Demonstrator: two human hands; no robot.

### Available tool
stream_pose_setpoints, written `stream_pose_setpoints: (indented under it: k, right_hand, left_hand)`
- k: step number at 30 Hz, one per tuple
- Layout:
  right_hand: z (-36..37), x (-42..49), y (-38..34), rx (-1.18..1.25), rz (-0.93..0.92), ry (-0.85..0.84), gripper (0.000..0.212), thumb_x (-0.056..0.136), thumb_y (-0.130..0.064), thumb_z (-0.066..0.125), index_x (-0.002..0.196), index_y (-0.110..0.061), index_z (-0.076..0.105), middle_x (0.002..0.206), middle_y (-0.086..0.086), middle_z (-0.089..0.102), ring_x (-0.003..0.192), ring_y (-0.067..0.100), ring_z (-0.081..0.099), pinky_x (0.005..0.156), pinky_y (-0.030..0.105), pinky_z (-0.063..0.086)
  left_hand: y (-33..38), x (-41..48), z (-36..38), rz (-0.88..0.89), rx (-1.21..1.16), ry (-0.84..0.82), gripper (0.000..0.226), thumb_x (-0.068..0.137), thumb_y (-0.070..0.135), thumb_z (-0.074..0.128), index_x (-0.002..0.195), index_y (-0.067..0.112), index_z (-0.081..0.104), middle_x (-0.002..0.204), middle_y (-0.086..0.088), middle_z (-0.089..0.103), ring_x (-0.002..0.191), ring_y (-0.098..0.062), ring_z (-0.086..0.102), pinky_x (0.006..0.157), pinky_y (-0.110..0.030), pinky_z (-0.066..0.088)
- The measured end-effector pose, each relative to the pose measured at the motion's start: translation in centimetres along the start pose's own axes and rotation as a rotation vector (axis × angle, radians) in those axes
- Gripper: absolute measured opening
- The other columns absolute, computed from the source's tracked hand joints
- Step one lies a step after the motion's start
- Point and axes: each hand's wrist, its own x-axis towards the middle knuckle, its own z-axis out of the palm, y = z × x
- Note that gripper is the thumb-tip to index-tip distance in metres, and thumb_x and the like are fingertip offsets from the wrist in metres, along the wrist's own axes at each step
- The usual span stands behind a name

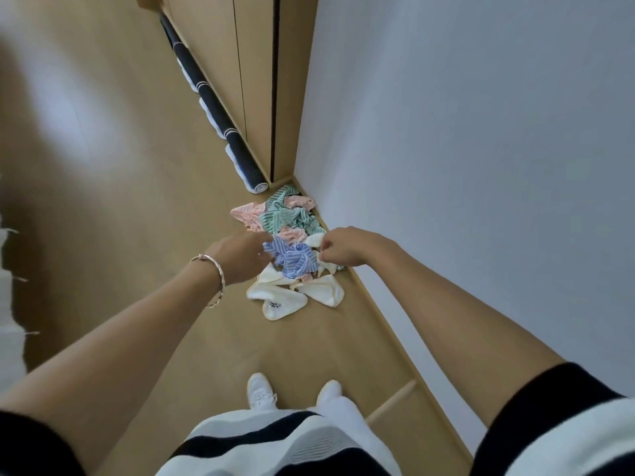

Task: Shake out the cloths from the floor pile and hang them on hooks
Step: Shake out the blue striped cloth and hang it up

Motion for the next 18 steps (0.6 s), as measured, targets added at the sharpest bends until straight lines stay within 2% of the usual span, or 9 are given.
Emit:
stream_pose_setpoints:
  k: [4,9,13,18]
  right_hand:
    - [-0.9,5.0,0.6,0.048,-0.016,-0.023,0.037,0.094,-0.027,0.047,0.119,-0.005,0.061,0.122,0.015,0.061,0.109,0.03,0.058,0.091,0.041,0.047]
    - [-0.9,11.8,3.3,0.099,-0.047,-0.073,0.032,0.091,-0.023,0.046,0.109,-0.004,0.065,0.111,0.014,0.066,0.098,0.028,0.061,0.081,0.038,0.049]
    - [-1.5,18.0,7.0,0.127,-0.003,-0.148,0.034,0.091,-0.021,0.047,0.115,-0.004,0.064,0.115,0.015,0.065,0.103,0.03,0.06,0.088,0.041,0.049]
    - [-2.0,25.7,10.1,0.213,0.072,-0.175,0.034,0.092,-0.018,0.044,0.113,-0.004,0.065,0.112,0.015,0.066,0.103,0.03,0.061,0.085,0.039,0.05]
  left_hand:
    - [-1.2,3.9,0.2,-0.022,0.005,-0.028,0.04,0.094,0.031,0.045,0.133,0.025,0.048,0.124,-0.002,0.06,0.112,-0.025,0.056,0.09,-0.033,0.044]
    - [-1.6,10.4,0.8,-0.062,0.022,-0.069,0.041,0.093,0.03,0.045,0.134,0.026,0.047,0.127,0.0,0.058,0.114,-0.024,0.055,0.089,-0.032,0.044]
    - [-1.5,16.8,1.6,-0.086,0.006,-0.098,0.04,0.093,0.027,0.045,0.133,0.026,0.048,0.126,-0.002,0.059,0.112,-0.025,0.056,0.089,-0.034,0.047]
    - [-2.2,24.5,3.2,-0.076,-0.022,-0.161,0.041,0.092,0.025,0.043,0.133,0.024,0.047,0.126,-0.004,0.057,0.115,-0.027,0.053,0.092,-0.038,0.047]
